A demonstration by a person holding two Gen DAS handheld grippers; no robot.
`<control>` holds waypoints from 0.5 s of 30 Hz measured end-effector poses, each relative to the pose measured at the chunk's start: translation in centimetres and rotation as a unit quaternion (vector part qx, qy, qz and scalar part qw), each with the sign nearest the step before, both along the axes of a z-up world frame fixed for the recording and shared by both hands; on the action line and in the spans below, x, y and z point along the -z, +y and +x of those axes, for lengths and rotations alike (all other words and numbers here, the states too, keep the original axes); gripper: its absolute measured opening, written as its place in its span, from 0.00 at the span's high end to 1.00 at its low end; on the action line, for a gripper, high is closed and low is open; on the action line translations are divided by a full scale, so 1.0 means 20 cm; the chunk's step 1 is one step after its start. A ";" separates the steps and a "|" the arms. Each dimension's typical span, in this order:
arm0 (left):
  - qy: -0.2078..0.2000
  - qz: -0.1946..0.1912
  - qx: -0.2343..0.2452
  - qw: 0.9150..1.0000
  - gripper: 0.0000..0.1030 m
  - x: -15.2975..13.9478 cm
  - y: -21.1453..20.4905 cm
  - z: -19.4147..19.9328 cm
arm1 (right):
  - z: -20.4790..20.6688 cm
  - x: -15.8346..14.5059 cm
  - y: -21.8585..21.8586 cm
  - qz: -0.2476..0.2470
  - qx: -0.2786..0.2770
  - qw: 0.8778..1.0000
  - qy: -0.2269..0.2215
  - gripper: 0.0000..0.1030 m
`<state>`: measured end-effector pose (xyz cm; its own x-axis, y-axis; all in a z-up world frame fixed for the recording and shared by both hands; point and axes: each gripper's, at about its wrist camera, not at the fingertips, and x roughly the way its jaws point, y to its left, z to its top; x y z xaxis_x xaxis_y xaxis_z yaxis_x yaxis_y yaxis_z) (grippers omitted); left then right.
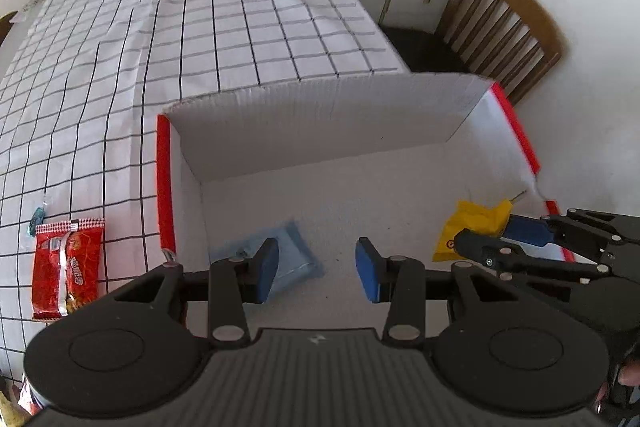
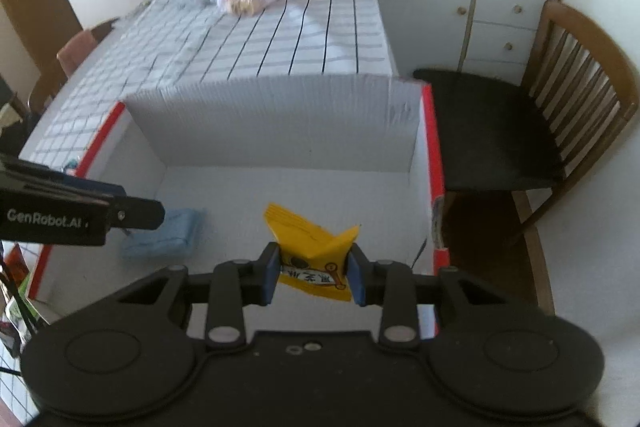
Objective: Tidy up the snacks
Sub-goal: 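Carry both packets into the red box and open both tools, then withdraw both tools from the box toward the red chip bag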
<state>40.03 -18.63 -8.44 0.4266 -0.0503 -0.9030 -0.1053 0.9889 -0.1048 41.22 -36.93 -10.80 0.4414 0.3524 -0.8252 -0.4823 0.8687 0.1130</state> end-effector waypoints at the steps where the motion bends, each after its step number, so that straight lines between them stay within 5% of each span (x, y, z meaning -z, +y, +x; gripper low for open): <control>1: 0.005 0.001 -0.002 1.000 0.59 0.02 0.00 0.01 | 0.00 0.01 0.01 -0.004 -0.008 1.000 0.000 0.68; 15: 0.011 -0.007 -0.020 1.000 0.59 0.08 0.02 -0.06 | -0.04 0.03 0.02 -0.005 -0.030 1.000 0.001 0.59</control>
<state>38.91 -18.18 -10.01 0.4082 -0.0463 -0.9117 -0.1464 0.9825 -0.1155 40.51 -36.54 -11.30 0.4174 0.3704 -0.8298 -0.5338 0.8389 0.1060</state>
